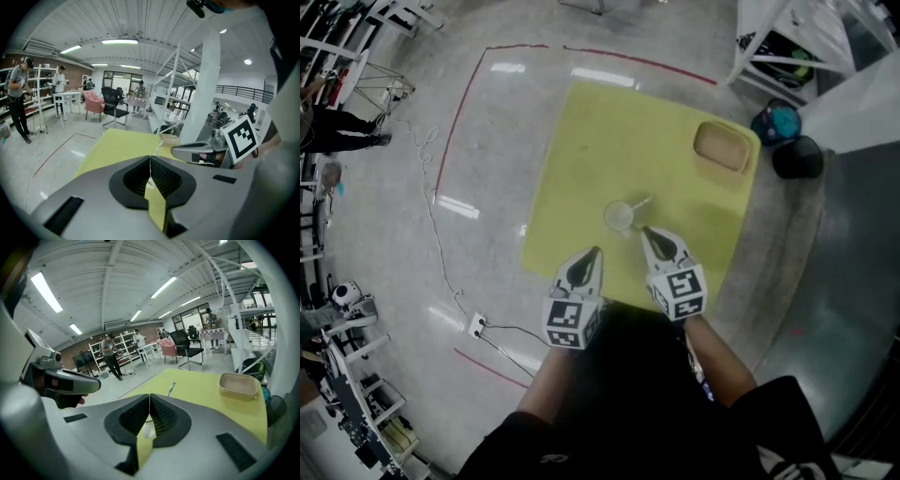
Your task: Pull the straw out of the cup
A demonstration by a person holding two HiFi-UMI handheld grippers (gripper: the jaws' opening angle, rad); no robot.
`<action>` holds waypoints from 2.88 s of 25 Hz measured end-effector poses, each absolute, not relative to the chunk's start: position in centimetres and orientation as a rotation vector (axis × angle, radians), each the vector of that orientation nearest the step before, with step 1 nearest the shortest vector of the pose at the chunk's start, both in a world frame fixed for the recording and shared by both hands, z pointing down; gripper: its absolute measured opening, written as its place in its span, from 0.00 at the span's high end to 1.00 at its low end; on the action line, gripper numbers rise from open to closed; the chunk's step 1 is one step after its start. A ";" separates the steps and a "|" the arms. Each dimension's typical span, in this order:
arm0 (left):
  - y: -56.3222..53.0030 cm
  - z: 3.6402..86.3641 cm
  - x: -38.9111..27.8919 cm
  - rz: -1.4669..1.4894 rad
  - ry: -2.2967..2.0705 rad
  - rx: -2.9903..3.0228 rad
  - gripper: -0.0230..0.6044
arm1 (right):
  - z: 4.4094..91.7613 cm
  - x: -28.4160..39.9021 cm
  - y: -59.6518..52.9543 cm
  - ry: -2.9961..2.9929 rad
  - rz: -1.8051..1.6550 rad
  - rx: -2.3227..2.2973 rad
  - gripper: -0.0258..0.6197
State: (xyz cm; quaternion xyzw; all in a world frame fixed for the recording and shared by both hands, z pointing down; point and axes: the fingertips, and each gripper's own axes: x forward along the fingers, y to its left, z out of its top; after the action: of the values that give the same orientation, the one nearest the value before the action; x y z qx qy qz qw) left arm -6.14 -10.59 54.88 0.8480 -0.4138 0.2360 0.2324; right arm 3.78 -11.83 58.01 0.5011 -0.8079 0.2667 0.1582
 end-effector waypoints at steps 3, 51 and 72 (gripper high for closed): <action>-10.8 55.6 -5.9 0.664 -1.147 2.318 0.89 | 59.1 4.2 -12.6 -2.313 0.757 1.426 0.93; -11.2 58.5 -10.8 0.685 -1.265 2.154 0.89 | 65.6 1.9 -17.7 -2.278 0.932 1.436 0.71; -10.6 58.2 -12.2 0.660 -1.318 2.125 0.89 | 65.4 0.5 -18.6 -2.298 0.892 1.383 0.78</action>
State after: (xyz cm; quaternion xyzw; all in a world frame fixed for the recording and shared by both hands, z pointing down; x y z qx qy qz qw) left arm -12.20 -10.56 58.18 0.7903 -0.4900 0.2454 0.2740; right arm 0.46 -18.63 65.36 0.4832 -0.8030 0.3117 0.1569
